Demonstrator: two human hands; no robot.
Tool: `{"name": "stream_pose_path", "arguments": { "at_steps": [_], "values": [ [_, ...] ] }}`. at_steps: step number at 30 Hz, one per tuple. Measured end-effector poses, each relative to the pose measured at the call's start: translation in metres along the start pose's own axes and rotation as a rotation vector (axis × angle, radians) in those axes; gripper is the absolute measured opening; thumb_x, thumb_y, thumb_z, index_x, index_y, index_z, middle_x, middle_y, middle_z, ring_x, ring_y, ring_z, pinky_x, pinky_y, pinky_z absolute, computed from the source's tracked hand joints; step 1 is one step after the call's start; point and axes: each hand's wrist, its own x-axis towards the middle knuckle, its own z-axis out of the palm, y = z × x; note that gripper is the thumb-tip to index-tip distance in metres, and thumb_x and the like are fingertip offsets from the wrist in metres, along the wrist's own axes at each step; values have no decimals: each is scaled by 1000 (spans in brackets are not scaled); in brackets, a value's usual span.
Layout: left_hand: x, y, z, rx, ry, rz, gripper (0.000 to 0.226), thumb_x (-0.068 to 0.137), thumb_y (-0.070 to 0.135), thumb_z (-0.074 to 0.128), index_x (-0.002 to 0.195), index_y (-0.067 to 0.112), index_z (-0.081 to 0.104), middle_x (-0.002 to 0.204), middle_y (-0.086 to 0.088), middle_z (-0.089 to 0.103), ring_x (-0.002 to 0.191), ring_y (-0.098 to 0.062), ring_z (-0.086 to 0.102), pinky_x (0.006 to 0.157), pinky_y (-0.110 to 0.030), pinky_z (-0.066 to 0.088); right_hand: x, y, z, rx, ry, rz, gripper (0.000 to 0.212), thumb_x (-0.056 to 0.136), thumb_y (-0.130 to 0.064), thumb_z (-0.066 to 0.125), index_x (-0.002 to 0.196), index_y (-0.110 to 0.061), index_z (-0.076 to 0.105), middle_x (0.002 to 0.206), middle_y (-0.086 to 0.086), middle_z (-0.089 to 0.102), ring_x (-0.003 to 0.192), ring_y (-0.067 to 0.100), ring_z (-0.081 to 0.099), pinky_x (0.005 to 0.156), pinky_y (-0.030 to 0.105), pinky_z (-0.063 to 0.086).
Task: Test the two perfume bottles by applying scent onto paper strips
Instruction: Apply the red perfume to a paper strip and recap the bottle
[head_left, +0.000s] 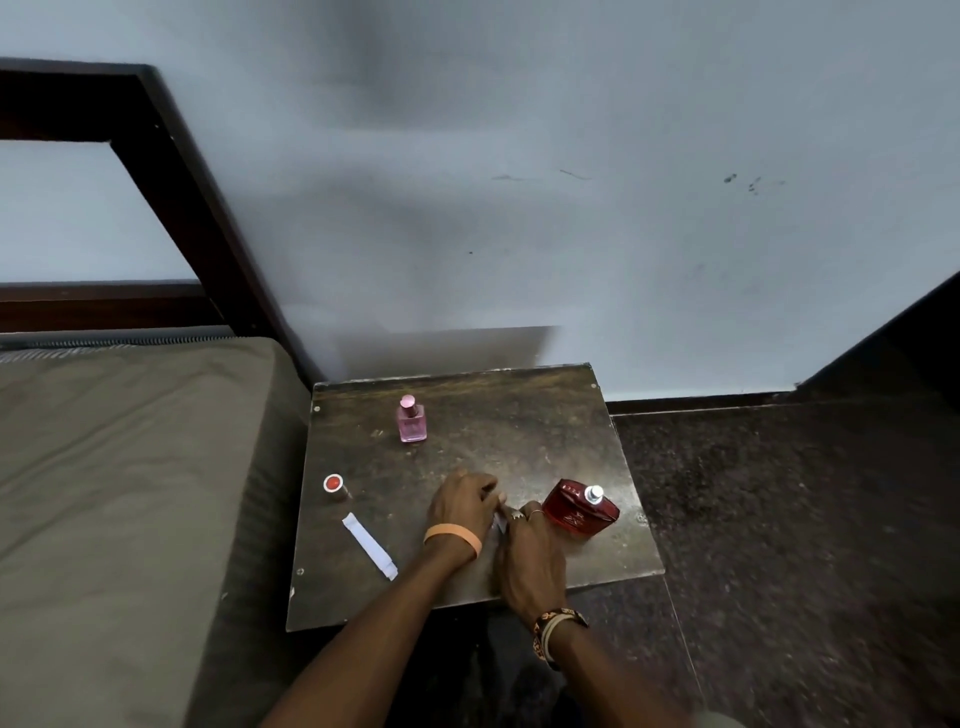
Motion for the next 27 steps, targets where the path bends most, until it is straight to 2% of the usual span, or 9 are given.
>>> {"name": "stream_pose_path", "arguments": {
  "at_steps": [3,10,15,17,23,27],
  "values": [
    [-1,-6,0,11,1,24,19,85,26,63,91,10,71,95,-14,68,86,-27,62,72,-30,47,0,-1,-1,51,11,32,18,97,-20,45,100,-12,60,103,4,53,88,22,56,70,35,47],
    [-6,-11,-5,54,-10,84,19,88,30,58,89,18,73,90,-10,64,84,-25,60,67,-27,39,-1,-3,-3,82,23,66,27,101,-27,38,101,-15,62,104,-1,51,94,18,56,75,28,44],
    [-10,-11,-8,84,-27,108,19,86,32,61,97,21,73,92,-8,61,87,-23,57,68,-23,32,-1,-2,-5,86,0,80,29,103,-28,38,117,-19,61,113,2,54,99,18,56,81,30,48],
    [-10,-8,-7,96,-24,95,17,85,32,62,94,23,73,91,-7,61,87,-22,58,67,-23,32,0,-1,-5,85,-17,93,30,102,-28,39,122,-20,60,118,4,53,103,19,55,83,31,48],
    [-6,2,-7,42,-26,8,11,79,28,69,84,21,76,85,0,73,80,-16,65,69,-23,46,4,1,-2,115,-11,123,28,100,-28,44,120,-22,62,114,4,60,106,19,53,82,29,43],
    [-3,6,-8,-8,-73,-85,7,78,23,69,80,18,75,80,2,74,79,-15,67,73,-25,51,3,3,0,144,5,125,25,98,-29,48,117,-22,63,110,4,61,106,20,54,82,29,44]
  ]
}}
